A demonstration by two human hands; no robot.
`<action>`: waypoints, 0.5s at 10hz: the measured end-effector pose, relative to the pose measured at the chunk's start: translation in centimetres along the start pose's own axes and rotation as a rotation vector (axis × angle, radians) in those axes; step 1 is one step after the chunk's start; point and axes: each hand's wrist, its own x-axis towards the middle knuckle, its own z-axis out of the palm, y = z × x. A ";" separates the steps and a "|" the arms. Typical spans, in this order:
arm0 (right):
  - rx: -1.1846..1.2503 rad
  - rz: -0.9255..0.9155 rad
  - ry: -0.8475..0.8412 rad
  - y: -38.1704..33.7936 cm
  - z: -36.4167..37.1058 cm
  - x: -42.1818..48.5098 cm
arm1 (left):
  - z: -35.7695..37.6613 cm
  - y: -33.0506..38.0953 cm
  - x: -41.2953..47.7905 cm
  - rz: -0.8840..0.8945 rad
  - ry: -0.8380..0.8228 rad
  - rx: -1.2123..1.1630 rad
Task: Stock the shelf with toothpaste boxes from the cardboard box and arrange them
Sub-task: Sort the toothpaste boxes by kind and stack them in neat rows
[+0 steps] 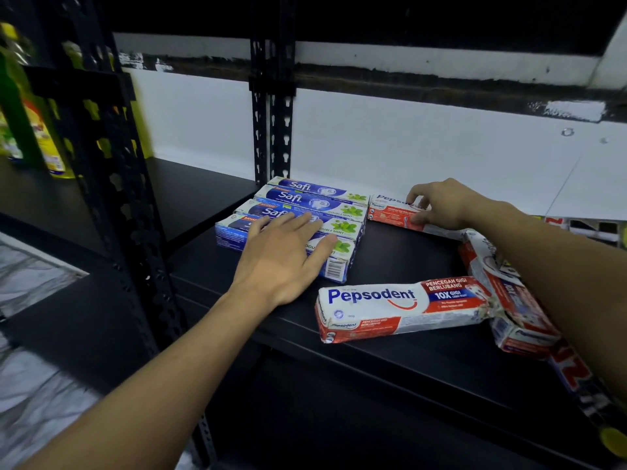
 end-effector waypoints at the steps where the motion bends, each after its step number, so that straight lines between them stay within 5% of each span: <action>1: 0.000 -0.009 0.010 0.0 0.0 -0.1 | 0.0 0.0 0.0 0.001 0.000 0.002; 5: 0.026 -0.002 0.039 0.1 0.2 -0.4 | 0.2 -0.1 0.1 0.009 0.015 0.010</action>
